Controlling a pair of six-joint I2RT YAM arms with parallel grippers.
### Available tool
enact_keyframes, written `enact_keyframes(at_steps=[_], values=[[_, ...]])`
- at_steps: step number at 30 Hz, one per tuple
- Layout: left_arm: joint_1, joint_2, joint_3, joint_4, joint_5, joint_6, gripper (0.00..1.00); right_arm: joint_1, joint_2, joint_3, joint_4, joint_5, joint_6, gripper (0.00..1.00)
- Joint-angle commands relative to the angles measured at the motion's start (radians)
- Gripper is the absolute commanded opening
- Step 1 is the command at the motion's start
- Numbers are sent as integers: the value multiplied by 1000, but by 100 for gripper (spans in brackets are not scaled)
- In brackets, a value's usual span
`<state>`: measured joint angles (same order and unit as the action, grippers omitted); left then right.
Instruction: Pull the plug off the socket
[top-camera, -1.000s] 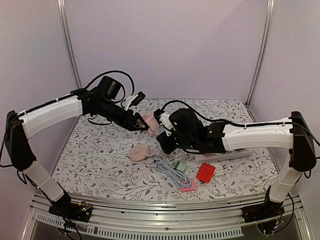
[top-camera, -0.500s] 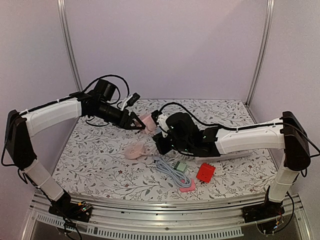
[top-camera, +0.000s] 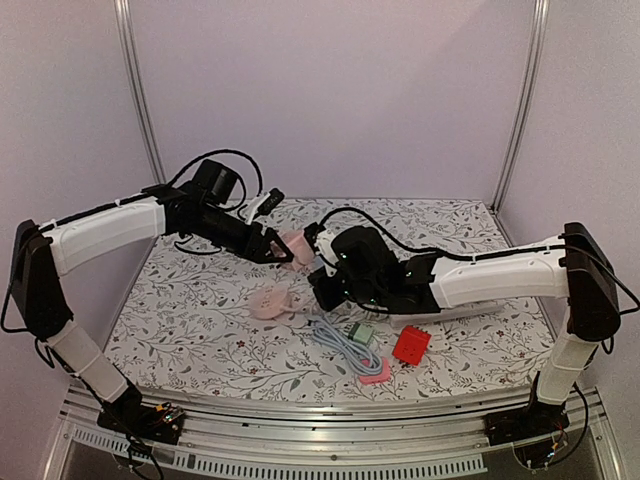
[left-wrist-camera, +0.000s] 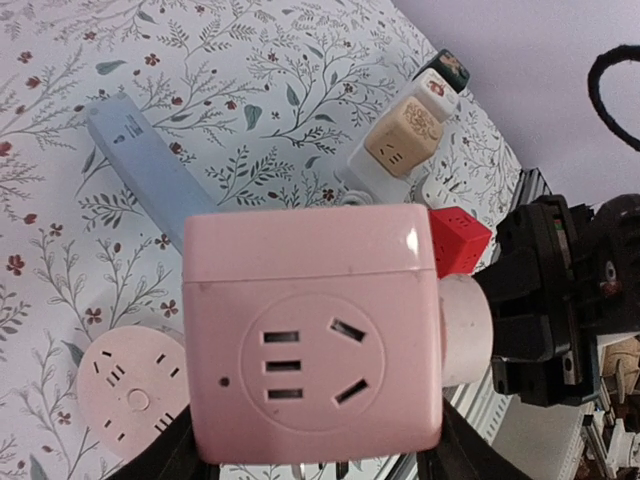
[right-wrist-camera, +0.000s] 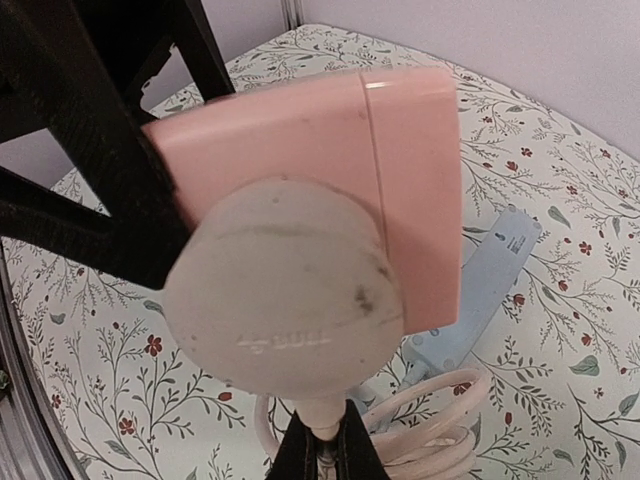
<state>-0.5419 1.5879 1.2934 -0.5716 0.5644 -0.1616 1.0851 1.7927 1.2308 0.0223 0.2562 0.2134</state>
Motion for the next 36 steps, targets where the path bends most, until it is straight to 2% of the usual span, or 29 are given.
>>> enact_keyframes(at_steps=[1,4,9,17,21,36], values=[[-29,-14,33,-63,-311,42,6,-12,-48,5,-67,37,14,0],[-52,6,43,-93,-429,45,5,-13,-69,8,-80,38,10,0],[-64,24,54,-112,-503,43,7,-12,-108,7,-96,45,1,0],[-64,17,55,-107,-443,40,7,-12,-105,7,-102,45,-2,0],[-63,8,52,-92,-383,36,7,-12,-102,8,-102,47,0,0],[19,-64,-8,101,99,-74,6,-14,-13,29,-104,25,26,0]])
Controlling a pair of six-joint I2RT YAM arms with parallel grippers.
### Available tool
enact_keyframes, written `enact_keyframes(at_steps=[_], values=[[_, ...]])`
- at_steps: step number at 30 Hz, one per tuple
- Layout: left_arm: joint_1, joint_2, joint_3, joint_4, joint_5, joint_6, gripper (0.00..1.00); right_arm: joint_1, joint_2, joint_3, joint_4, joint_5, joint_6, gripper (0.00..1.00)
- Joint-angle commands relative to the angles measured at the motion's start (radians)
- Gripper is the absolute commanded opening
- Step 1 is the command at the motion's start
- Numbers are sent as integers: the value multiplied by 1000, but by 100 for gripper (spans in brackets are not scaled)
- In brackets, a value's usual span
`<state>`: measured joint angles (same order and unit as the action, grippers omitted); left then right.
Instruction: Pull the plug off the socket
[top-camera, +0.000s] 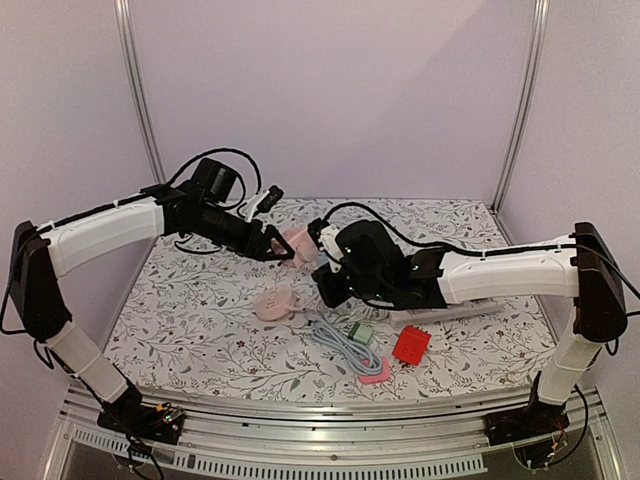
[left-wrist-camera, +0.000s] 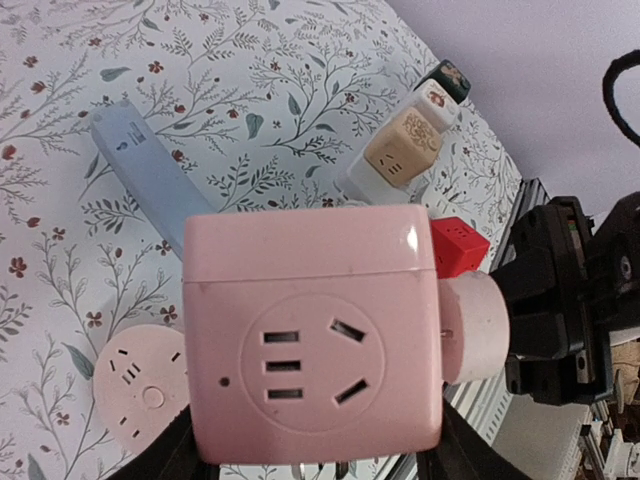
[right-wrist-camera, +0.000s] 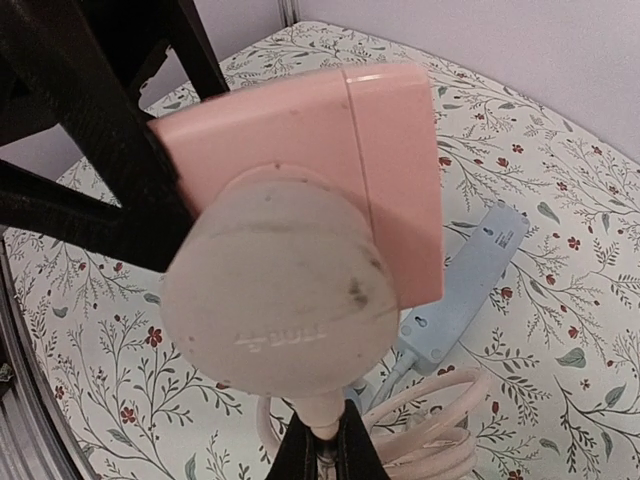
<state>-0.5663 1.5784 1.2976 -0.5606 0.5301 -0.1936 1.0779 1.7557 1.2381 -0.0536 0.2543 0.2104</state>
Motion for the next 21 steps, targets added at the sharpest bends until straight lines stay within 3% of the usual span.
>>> enact_keyframes(at_steps=[1,6,13,21], values=[[46,-55,-13,96,149,-48,6,-7,34,26,-28,25,33,0],[52,-55,-20,123,210,-71,6,-8,62,43,-29,21,38,0],[52,-63,-23,116,184,-62,6,-8,63,50,-31,23,38,0],[31,-48,17,-19,-110,8,5,-9,43,59,-36,19,34,0]])
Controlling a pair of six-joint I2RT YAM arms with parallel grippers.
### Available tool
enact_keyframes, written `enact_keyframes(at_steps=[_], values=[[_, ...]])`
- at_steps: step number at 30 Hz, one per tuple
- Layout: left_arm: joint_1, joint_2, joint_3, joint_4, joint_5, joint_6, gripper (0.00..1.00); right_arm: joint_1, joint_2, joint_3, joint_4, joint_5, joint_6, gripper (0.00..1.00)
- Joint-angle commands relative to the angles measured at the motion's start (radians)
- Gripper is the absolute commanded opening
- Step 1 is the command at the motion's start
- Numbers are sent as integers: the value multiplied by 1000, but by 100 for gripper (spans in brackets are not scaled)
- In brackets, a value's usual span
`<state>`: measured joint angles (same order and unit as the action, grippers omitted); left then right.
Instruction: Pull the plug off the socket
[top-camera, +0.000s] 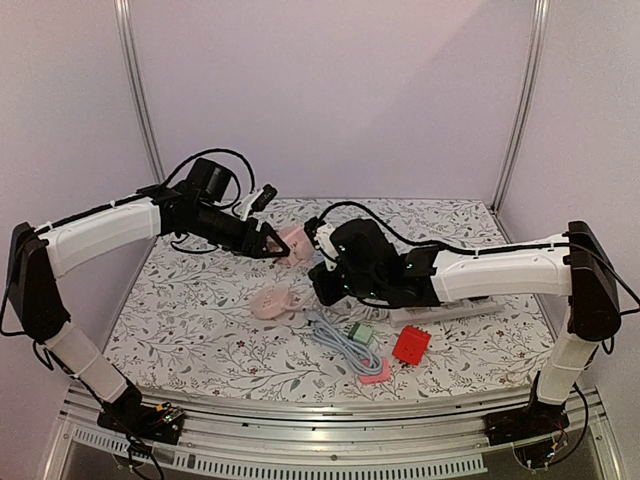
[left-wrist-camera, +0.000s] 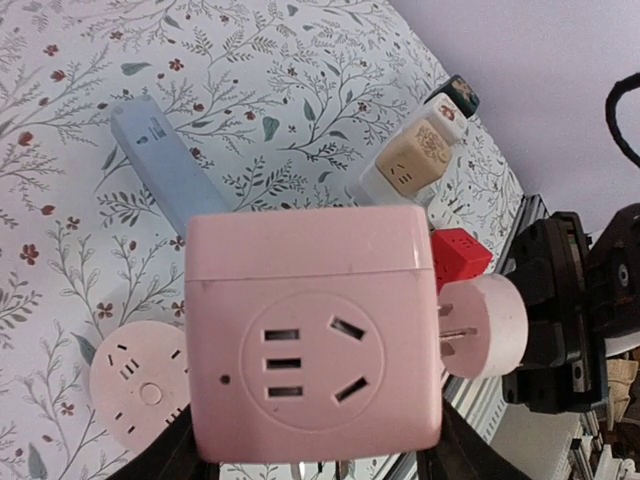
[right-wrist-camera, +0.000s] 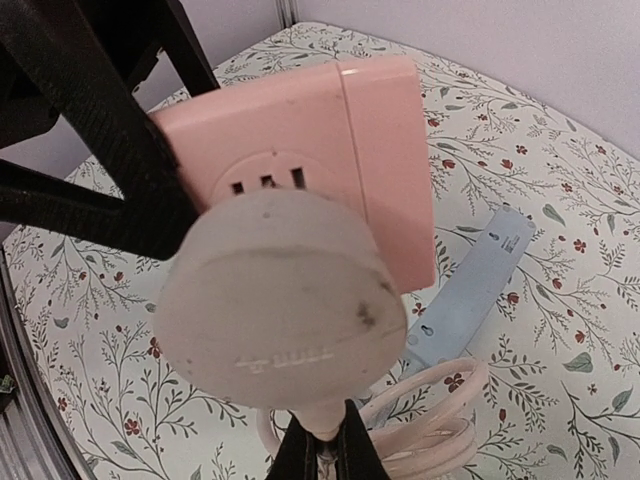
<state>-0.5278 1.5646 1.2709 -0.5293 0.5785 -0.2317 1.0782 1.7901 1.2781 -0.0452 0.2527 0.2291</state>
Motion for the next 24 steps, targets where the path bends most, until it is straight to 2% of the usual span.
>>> enact_keyframes(at_steps=[1,6,16,24], values=[[-14,-29,53,-71,-207,58,5,-8,2,20,-45,21,13,0],[-47,-3,85,-152,-393,97,5,-9,-23,20,-54,22,11,0],[-39,14,87,-152,-393,83,5,-6,-52,20,-62,-6,12,0],[88,-19,88,-149,-407,61,5,36,-83,65,-153,-2,-34,0]])
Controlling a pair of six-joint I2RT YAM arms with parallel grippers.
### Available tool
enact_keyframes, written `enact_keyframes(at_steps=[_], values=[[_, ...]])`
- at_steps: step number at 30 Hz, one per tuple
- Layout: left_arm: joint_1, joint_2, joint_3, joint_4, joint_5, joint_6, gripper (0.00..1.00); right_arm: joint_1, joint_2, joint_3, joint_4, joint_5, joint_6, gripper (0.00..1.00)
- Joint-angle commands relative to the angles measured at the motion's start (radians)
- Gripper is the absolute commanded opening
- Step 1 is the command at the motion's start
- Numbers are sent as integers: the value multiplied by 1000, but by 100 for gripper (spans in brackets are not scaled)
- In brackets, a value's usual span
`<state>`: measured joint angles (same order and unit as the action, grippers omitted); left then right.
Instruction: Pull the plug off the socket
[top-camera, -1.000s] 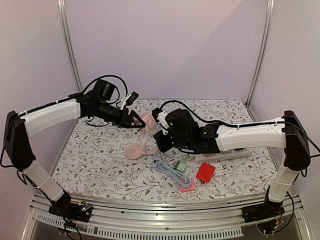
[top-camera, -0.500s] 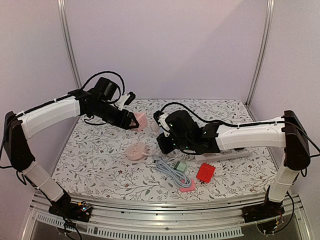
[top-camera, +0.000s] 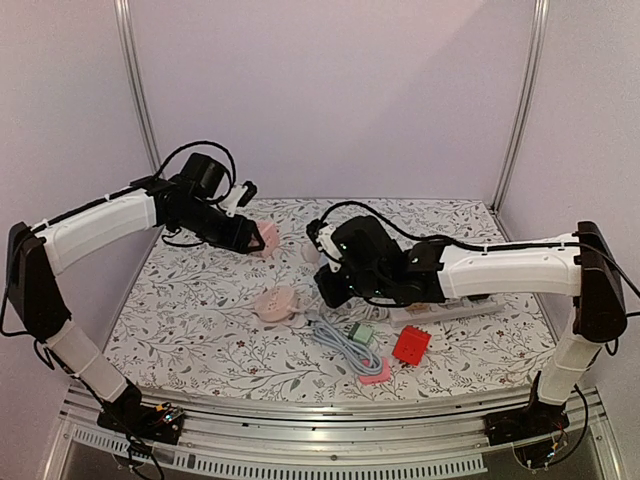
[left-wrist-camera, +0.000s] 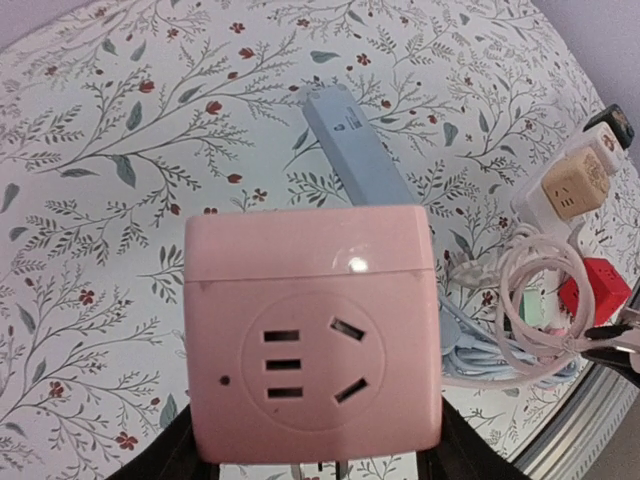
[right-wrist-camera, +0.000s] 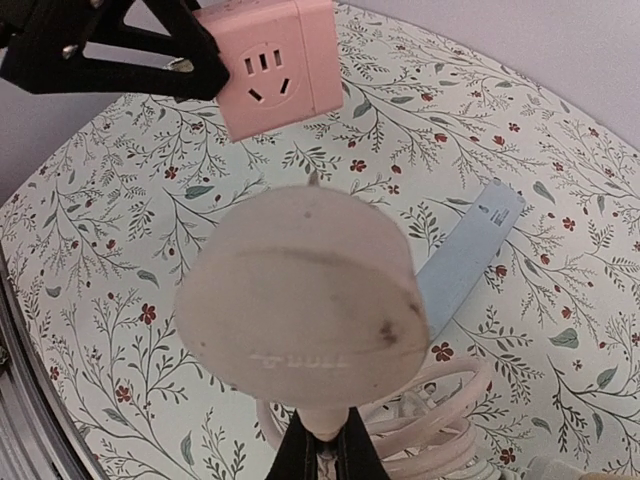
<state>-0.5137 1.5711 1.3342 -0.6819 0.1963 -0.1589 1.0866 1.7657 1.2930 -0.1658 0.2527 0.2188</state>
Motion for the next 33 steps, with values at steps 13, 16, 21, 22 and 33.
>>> enact_keyframes(at_steps=[13,16,21,22,33], values=[[104,-12,16,12,-4,-26,6,159,98,118,-61,-152,91,0],[103,-14,14,13,-12,-24,6,163,108,90,-87,-161,123,0],[101,-1,14,13,-1,-27,6,163,105,32,-125,-123,179,7],[99,2,14,12,3,-26,6,163,109,26,-125,-116,192,11],[64,37,13,15,-16,-15,6,163,98,24,-107,-17,183,48]])
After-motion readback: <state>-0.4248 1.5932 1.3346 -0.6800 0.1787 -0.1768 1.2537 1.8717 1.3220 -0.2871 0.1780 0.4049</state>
